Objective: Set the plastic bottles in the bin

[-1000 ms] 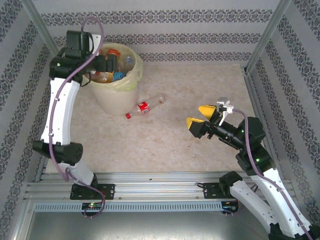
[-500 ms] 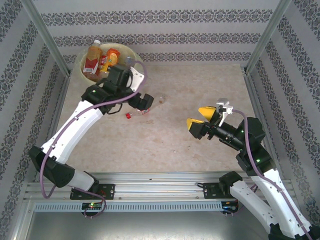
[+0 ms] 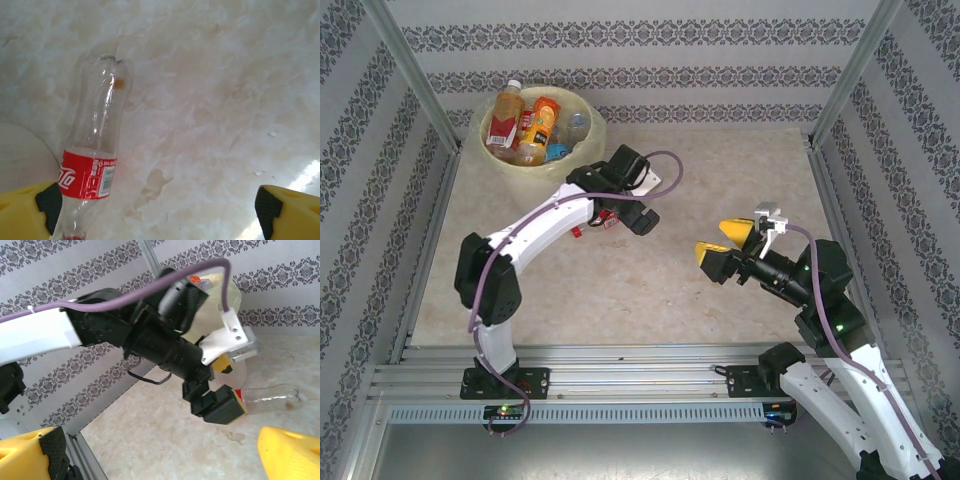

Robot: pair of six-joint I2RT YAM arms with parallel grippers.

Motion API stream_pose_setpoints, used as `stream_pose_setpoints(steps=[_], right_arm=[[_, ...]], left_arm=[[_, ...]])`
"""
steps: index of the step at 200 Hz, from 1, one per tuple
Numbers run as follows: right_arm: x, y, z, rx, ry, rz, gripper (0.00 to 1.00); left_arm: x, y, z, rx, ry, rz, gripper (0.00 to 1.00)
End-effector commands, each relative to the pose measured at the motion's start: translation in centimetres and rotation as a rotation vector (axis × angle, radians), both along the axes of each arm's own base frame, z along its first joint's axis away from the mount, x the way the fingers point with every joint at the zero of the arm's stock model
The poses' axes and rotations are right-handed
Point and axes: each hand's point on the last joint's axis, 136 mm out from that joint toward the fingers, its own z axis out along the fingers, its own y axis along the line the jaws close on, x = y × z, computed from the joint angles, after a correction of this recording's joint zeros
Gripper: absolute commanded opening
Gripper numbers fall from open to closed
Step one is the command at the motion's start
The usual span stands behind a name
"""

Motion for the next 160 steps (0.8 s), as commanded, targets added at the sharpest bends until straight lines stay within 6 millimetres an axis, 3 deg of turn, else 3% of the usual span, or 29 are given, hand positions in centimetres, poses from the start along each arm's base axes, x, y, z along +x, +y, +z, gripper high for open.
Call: stream_pose_setpoints(steps=[1, 44, 88, 160], right_arm=[[-0.2, 0.1, -0.5, -0.003, 0.011, 0.003, 0.98], [-0.1, 0.1, -0.9, -0.007, 0.021, -0.002, 0.98], [0.0, 0.0, -1.4, -0.01, 0.031, -0.01, 0.98], [0.3, 0.0, -1.8, -0.015, 0.042, -0.014, 0.98]], left_arm=[[2.0, -0.3, -0.3, 0.078, -0.057, -0.015, 1.0], [5.1, 0.2, -4.9, 0.236, -0.055, 0.029, 1.0], [7.7, 1.2, -7.2, 0.361, -0.097, 0.065, 1.0], [8.8, 3.4, -10.1, 0.414, -0.012, 0.115, 0.99]])
